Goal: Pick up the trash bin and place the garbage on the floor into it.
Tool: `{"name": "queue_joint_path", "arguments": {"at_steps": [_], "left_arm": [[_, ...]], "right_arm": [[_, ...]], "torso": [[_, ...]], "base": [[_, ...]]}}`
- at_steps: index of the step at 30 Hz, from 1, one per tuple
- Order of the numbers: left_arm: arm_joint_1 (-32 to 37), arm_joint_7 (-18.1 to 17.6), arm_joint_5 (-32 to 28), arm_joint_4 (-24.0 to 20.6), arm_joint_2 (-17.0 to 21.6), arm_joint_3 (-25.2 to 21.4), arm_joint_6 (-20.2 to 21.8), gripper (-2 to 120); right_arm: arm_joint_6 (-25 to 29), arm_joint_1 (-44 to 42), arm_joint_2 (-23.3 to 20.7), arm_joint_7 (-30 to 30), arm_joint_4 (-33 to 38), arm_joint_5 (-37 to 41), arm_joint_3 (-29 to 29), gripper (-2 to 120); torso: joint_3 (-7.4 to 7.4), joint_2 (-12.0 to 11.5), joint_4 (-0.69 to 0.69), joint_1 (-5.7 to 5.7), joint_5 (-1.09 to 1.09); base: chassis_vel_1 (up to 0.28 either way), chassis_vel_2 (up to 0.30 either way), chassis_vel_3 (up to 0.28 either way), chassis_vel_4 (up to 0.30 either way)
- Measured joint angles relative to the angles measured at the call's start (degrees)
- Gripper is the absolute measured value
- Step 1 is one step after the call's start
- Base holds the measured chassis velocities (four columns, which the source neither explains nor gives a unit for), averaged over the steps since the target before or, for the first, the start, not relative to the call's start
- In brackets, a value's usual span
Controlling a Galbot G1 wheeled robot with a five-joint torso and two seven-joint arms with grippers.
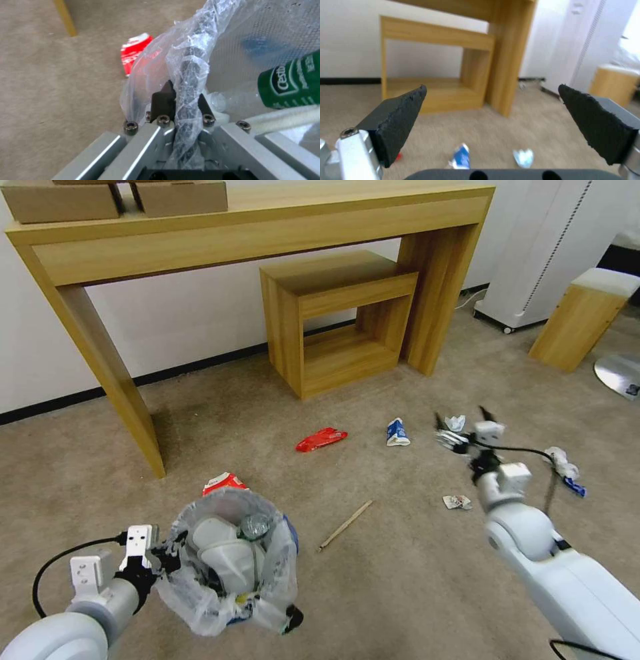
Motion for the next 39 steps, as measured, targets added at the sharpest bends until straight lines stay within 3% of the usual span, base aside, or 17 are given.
{"name": "queue_joint_path", "arguments": {"at_steps": [2, 5, 10, 16, 26, 39], "left_arm": [[1.11, -2.41, -0.50, -0.23, 0.03, -1.07, -0.03, 0], [2.15, -3.24, -1.45, -0.46, 0.02, -2.26, 0.22, 0], [3.69, -3.06, -1.82, -0.30, 0.27, -4.66, 0.75, 0], [6.34, 0.13, 4.06, 0.99, -2.28, -7.64, 1.20, 0], [5.85, 1.45, 7.51, 1.47, -4.85, -6.19, 0.36, 0], [6.45, 1.39, 8.14, 1.00, -4.57, -4.84, 0.56, 0]], "right_arm": [[0.99, -5.05, 1.49, -0.13, 0.79, -1.43, 3.14, 100], [2.39, -7.61, 2.72, -0.71, 0.80, -3.49, 4.65, 100], [2.94, -9.27, 4.32, -0.28, 1.31, -4.81, 5.38, 100], [2.35, -8.87, 8.48, 0.38, 1.26, -6.21, 5.96, 100], [3.99, -9.32, 12.51, -1.74, 0.56, -7.66, 5.17, 100], [5.96, -9.41, 13.96, -3.44, -0.97, -10.77, 4.65, 100]], "torso": [[0.00, 0.00, -0.01, 0.00, -0.01], [0.00, 0.00, -0.01, 0.00, 0.01], [0.00, 0.00, 0.00, 0.00, -0.01], [0.00, 0.00, 0.02, 0.00, -0.02], [0.00, 0.00, 0.00, 0.00, -0.02], [0.01, -0.01, 0.00, 0.00, 0.00]], "base": [[0.000, 0.000, 0.000, 0.000], [0.000, 0.000, 0.000, 0.000], [0.000, 0.000, 0.000, 0.000], [0.000, 0.000, 0.000, 0.000], [0.000, 0.000, 0.000, 0.000], [0.000, 0.000, 0.000, 0.000]]}}
